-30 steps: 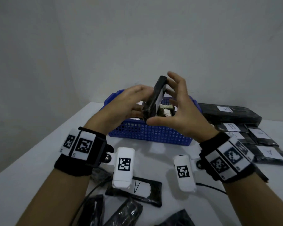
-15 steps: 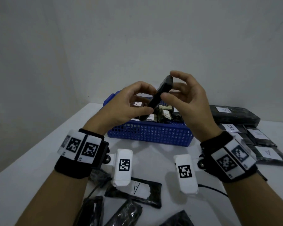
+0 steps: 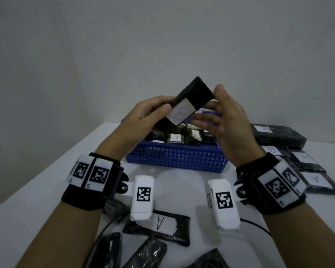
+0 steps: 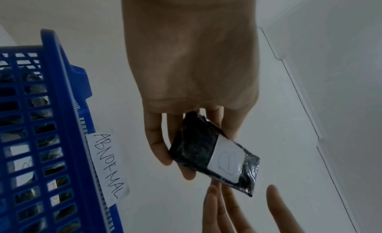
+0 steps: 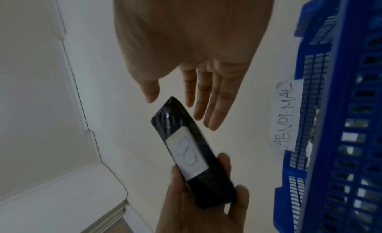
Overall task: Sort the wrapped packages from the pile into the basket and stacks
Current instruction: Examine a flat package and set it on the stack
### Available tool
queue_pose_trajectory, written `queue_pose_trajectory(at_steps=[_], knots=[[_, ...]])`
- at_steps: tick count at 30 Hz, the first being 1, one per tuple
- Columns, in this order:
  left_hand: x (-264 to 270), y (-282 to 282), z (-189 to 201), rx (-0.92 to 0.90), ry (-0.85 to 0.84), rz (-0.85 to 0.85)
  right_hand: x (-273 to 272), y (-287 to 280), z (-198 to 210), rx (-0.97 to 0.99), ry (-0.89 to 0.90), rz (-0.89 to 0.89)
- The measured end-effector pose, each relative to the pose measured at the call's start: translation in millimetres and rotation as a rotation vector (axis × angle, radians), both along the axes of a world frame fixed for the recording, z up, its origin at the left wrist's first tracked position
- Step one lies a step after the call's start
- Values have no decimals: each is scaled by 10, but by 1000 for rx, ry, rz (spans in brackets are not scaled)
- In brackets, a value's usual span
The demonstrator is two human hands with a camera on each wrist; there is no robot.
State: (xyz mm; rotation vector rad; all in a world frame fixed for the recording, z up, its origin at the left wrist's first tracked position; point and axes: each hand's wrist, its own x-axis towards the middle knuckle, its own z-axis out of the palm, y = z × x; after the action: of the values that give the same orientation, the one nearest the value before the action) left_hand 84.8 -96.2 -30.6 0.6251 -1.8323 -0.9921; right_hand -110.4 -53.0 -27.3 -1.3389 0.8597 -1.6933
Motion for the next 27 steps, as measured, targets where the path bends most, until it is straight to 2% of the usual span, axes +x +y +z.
queue_pose_trajectory(at_steps=[4,6,8,14,19,22,24,27], knots=[[-32,21,2,104,21,47,-92,-10,-33,-76,175,5],[-26,17,2,129,26,38,-105,-12,-45,-108,278,-41],[9,7,11,147,12,31,-107,-23,-56,-120,308,-112],[143,-32,10,81,-115,45,-126,-135,-158,-98,337,-312],[68,-3,41,2,-104,114,-160,-151,-153,-95,448,-383],[-64,23,64,-31,-55,113,-308,-73,-70,-92,584,-355],[-227,36,100,-48,-131,72,-511,56,31,-118,732,-316],[-568,65,185,-110,-290,15,-882,284,228,-156,1059,-311]])
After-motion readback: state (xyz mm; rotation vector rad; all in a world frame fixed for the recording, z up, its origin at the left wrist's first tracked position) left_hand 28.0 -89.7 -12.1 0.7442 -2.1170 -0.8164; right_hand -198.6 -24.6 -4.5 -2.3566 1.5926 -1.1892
